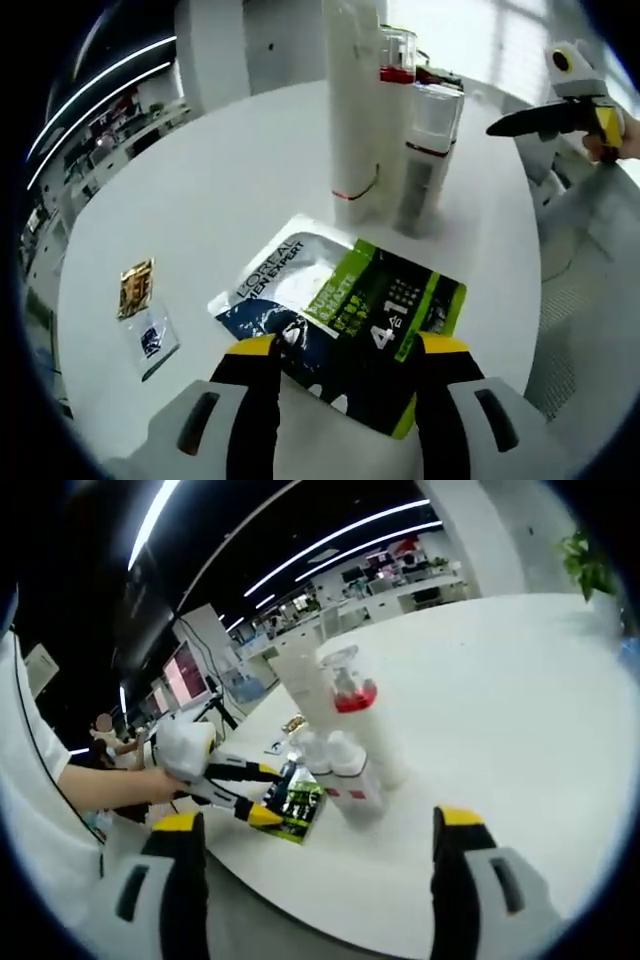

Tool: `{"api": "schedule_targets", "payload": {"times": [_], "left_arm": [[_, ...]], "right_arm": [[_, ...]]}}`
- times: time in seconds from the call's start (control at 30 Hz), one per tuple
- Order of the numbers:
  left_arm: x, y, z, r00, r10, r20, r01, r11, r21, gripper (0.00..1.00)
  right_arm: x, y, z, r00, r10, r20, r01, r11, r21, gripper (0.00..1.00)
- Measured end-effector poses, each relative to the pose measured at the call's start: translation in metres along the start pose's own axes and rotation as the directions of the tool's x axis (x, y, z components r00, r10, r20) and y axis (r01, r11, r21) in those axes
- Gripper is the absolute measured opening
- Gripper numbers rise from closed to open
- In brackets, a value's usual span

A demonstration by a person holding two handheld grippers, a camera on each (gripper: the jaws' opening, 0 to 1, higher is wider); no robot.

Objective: Arrange the skincare products in the storage area until every visible bottle or jar stands upright without overlapping.

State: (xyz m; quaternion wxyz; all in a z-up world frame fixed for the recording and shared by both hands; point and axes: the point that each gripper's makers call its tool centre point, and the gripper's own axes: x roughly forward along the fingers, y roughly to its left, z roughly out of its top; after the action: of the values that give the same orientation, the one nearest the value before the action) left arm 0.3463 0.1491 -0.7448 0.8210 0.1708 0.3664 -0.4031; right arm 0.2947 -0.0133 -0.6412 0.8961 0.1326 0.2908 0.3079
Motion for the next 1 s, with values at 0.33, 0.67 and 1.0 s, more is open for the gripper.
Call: {"api": "schedule_targets", "payload": {"times": [0.33, 0.67, 1.0], "left_arm": [[0.002, 0.0, 0.004, 1.0, -0.023, -0.014, 0.023, 1.0, 0.021, 0.51], [0.002, -0.001, 0.005, 1.0, -0.017, -0.023, 0.017, 1.0, 0.012, 0.5], [-0.013, -0.002, 0.011, 1.0, -0.001, 0.002, 0.001, 1.0, -0.02, 0.58]], "right_arm": [[0.0, -0.002, -0.002, 1.0, -0.004, -0.006, 0.004, 1.0, 0.004, 0.94], [-0.002, -0.001, -0.002, 1.0, -0.006, -0.002, 0.006, 1.0, 0.0, 0.94], [-0.007, 0.003, 0.0, 1.0, -0.006, 0.006, 0.006, 1.0, -0.019, 0.95]]}}
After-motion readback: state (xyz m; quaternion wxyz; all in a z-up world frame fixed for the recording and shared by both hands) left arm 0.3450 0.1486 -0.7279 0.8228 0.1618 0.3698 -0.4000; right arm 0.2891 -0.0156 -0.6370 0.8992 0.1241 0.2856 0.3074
